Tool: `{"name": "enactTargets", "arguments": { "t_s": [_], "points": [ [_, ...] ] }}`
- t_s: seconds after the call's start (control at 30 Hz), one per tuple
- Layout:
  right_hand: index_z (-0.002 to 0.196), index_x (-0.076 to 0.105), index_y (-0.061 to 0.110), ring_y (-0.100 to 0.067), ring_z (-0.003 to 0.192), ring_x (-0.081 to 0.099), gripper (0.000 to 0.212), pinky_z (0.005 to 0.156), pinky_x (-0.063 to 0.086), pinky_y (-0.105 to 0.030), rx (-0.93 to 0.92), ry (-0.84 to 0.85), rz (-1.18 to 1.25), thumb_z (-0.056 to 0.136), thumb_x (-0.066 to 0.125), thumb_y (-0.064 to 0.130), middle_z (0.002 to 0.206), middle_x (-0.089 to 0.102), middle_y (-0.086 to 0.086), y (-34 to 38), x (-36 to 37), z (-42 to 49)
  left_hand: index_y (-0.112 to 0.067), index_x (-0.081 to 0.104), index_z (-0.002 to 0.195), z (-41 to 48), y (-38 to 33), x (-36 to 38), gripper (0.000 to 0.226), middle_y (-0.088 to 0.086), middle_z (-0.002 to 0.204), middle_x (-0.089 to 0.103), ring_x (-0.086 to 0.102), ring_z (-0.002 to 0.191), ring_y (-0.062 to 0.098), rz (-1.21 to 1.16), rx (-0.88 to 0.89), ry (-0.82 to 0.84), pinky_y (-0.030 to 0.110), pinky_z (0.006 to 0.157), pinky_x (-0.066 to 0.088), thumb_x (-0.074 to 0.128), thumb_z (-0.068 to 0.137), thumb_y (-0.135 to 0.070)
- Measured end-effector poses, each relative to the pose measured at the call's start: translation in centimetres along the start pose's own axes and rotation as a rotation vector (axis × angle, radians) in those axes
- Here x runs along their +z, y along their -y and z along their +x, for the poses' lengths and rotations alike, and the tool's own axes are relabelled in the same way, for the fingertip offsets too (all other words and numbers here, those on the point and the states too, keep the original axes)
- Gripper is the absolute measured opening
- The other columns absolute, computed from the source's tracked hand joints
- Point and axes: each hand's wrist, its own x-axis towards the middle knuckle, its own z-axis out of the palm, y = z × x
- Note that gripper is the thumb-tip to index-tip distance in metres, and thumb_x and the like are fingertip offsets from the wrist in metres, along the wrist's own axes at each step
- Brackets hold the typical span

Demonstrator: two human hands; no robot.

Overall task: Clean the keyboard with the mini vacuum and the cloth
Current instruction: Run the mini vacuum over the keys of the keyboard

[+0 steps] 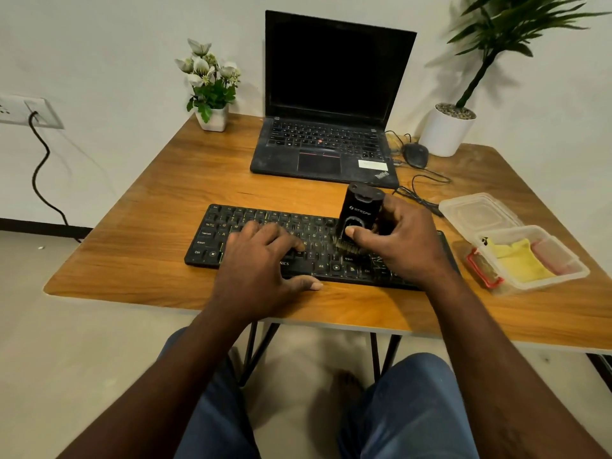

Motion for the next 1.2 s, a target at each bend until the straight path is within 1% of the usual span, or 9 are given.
{"name": "enactTargets", "arguments": {
  "t_s": [0.13,0.27,0.47,0.57,0.77,0.93,1.03,1.13,1.2],
  "points": [
    [0.121,0.069,0.019,-0.003,0.089,0.068,0.045,0.070,0.058,-0.020,-0.170,0.092,-0.049,0.082,0.085,0.032,0.102,0.073,0.009,1.1,2.2,-0.9,-0.031,0.064,0.120,0.0,0.1,0.1,0.079,-0.005,0.115,0.060,0.047,0.106,0.018,0.021,0.006,-0.017,0.038,0.086,0.038,0.049,0.070,-0.091],
    [0.106,0.068,0.021,-0.010,0.078,0.059,0.033,0.063,0.048,-0.023,-0.312,0.193,-0.199,0.080,0.081,0.037,0.090,0.066,0.009,1.5,3.2,-1.3,-0.025,0.063,0.122,-0.2,0.0,0.2,0.077,-0.003,0.116,0.060,0.046,0.105,0.019,0.062,-0.001,-0.016,0.037,0.085,0.035,0.055,0.073,-0.084],
    [0.103,0.069,0.026,-0.007,0.082,0.063,0.034,0.064,0.051,-0.027,-0.151,0.183,-0.256,0.076,0.086,0.036,0.092,0.069,0.011,-1.6,-2.9,-1.9,-0.037,0.061,0.121,-0.2,-0.2,-0.1,0.070,-0.010,0.117,0.056,0.044,0.111,0.014,0.048,-0.014,0.013,0.040,0.093,0.037,0.049,0.073,-0.087],
    [0.099,0.069,0.026,-0.008,0.082,0.067,0.032,0.065,0.057,-0.038,-0.078,0.126,-0.256,0.076,0.086,0.040,0.092,0.073,0.011,-3.0,-5.3,-2.5,-0.037,0.059,0.120,-0.1,-0.6,-0.1,0.068,-0.010,0.119,0.056,0.044,0.113,0.015,0.060,-0.011,0.013,0.041,0.095,0.037,0.049,0.074,-0.085],
    [0.121,0.071,0.021,-0.001,0.097,0.070,0.045,0.078,0.061,-0.027,-0.102,0.105,-0.067,0.080,0.088,0.029,0.107,0.076,0.010,-1.4,-3.1,-2.4,-0.032,0.058,0.128,0.0,-1.7,0.2,0.074,-0.004,0.122,0.055,0.042,0.115,0.020,0.139,0.029,0.032,0.045,0.097,0.038,0.049,0.077,-0.084],
    [0.114,0.071,0.021,-0.005,0.089,0.068,0.040,0.071,0.059,-0.031,-0.171,0.111,-0.185,0.080,0.086,0.036,0.100,0.074,0.010,0.2,-1.0,-0.1,-0.032,0.058,0.126,0.1,-2.0,0.3,0.073,-0.004,0.120,0.055,0.043,0.115,0.020,0.151,0.015,0.021,0.047,0.097,0.039,0.052,0.077,-0.085],
    [0.110,0.071,0.025,-0.007,0.084,0.067,0.037,0.069,0.059,-0.035,-0.137,0.211,-0.242,0.078,0.086,0.036,0.093,0.073,0.011,0.6,-0.9,0.8,-0.033,0.057,0.127,0.1,-1.9,0.3,0.073,-0.004,0.123,0.055,0.043,0.118,0.021,0.134,-0.001,0.030,0.049,0.100,0.039,0.048,0.078,-0.086],
    [0.105,0.073,0.027,-0.004,0.083,0.069,0.033,0.070,0.060,-0.029,-0.061,0.371,-0.162,0.077,0.089,0.030,0.091,0.075,0.011,0.6,-1.8,1.2,-0.035,0.056,0.126,0.2,-1.8,0.4,0.072,-0.005,0.125,0.055,0.042,0.119,0.020,0.128,-0.019,0.039,0.049,0.102,0.038,0.044,0.077,-0.087],
    [0.111,0.073,0.025,-0.003,0.084,0.070,0.038,0.069,0.060,-0.026,-0.045,0.356,-0.150,0.077,0.090,0.029,0.094,0.075,0.011,0.6,-2.2,1.6,-0.036,0.056,0.124,0.3,-1.8,0.4,0.072,-0.005,0.124,0.055,0.043,0.119,0.020,0.122,-0.023,0.040,0.049,0.101,0.037,0.042,0.076,-0.087]
  ]
}}
